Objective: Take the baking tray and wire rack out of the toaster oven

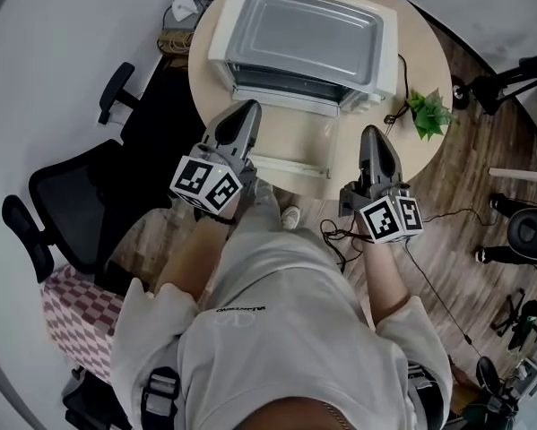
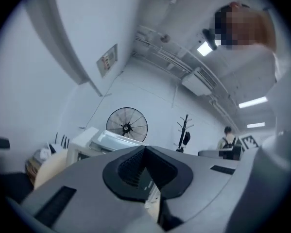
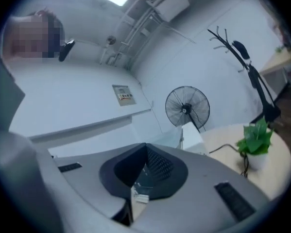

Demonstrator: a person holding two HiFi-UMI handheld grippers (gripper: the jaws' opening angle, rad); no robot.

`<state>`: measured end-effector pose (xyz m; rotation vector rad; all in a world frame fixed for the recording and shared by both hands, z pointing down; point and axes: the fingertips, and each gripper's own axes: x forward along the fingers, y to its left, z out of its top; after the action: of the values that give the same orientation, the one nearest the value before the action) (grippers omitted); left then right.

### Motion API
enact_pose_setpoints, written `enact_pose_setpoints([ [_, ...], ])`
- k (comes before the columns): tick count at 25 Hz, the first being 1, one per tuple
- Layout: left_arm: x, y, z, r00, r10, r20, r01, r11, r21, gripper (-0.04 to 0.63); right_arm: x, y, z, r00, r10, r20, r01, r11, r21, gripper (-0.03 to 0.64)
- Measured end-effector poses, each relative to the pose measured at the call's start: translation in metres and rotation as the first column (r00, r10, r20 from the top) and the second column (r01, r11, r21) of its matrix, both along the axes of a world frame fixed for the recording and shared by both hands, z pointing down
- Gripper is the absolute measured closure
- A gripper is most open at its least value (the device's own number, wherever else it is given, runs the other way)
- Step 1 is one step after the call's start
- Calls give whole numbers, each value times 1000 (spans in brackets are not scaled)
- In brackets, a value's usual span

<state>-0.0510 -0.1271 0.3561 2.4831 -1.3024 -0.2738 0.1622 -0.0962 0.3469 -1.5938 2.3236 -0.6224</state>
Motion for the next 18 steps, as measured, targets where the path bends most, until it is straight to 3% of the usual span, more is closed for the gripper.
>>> enact_pose_setpoints([
  [3, 1, 20, -5, 964, -30, 263, 4, 995, 97, 592, 14, 16, -19, 986, 29, -165, -13, 995, 97, 618],
  [5, -1, 32, -11, 932, -60, 356, 8, 989, 146, 592, 27, 26, -29, 968, 62, -243, -27, 989, 145, 618],
  [7, -8, 45, -15, 923, -87, 374, 26, 986, 167, 592, 37, 38, -34, 956, 84, -280, -38, 985, 167, 619],
  [11, -19, 70, -14, 937, -121, 328, 67, 983, 170, 592, 50, 60, -33, 936, 100, -337, -38, 982, 185, 619],
  [18, -27, 103, -16, 941, -140, 307, 85, 979, 185, 592, 53, 85, -28, 937, 95, -338, -39, 985, 169, 620],
])
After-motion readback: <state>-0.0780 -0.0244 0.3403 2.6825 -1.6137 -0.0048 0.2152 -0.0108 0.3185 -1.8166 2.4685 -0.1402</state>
